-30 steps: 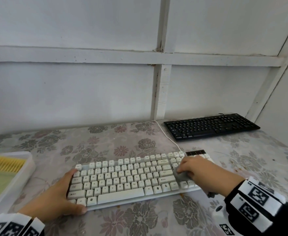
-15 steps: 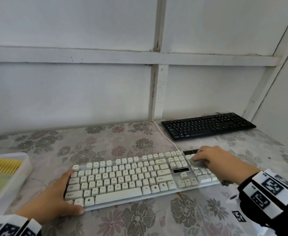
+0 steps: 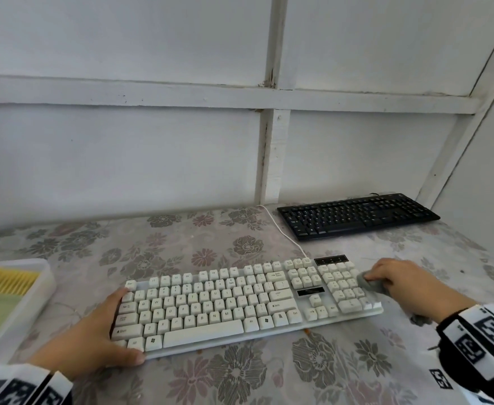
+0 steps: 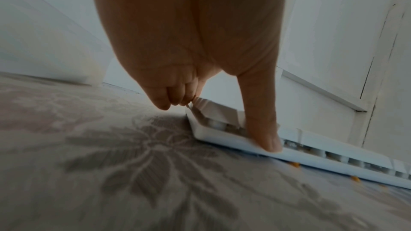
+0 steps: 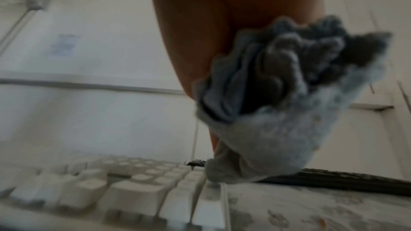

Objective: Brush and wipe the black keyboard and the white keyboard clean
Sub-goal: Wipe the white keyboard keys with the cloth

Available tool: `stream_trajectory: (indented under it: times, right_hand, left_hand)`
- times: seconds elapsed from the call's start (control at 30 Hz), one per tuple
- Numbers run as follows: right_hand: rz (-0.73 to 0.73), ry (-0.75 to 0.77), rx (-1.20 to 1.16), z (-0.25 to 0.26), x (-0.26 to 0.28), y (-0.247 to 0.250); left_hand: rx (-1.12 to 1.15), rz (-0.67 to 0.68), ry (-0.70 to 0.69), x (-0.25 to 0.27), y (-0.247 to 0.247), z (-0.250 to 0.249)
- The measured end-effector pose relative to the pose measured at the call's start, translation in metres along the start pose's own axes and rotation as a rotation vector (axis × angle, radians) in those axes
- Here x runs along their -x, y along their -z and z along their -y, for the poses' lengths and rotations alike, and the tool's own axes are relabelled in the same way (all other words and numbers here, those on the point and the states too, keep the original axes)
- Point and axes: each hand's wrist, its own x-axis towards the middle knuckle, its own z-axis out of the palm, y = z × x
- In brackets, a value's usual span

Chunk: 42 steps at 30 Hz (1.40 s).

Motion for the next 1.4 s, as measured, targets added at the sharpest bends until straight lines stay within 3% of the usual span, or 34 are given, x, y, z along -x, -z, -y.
stream_trajectory:
  times: [0.1, 0.2, 0.3, 0.63, 0.8, 0.9, 1.13, 1.4]
  right_hand:
    - [-0.046, -0.026, -0.017, 0.000, 0.000, 0.007]
    - [-0.066, 0.091, -0.178, 0.021, 0.004, 0.008]
    - [0.004, 0.190, -0.138, 0.032, 0.002, -0.004]
    - [-0.013, -0.086, -0.009, -0.014, 0.000, -0.009]
    - [-0.152, -0.053, -0.129, 0.000, 0.005, -0.007]
    - [-0.194, 0.045, -0.195, 0.019, 0.005, -0.004]
    - [-0.101, 0.343, -0.298, 0.087, 0.018, 0.002]
    - [0.008, 0.761, -0.365, 0.218, 0.021, -0.010]
  left_hand:
    - [-0.003, 0.001, 0.007, 0.001, 0.000, -0.001]
    - [0.000, 0.006, -0.002, 0.003, 0.000, -0.001]
    - [0.001, 0.014, -0.007, 0.005, 0.002, -0.003]
    - [-0.054, 0.025, 0.035, 0.011, 0.004, -0.013]
    - [-0.056, 0.006, 0.038, 0.009, 0.003, -0.010]
    - [-0.050, 0.007, 0.041, 0.008, 0.004, -0.009]
    - [-0.046, 0.022, 0.070, 0.011, 0.002, -0.015]
    - [-0.072, -0.003, 0.105, 0.015, 0.002, -0.020]
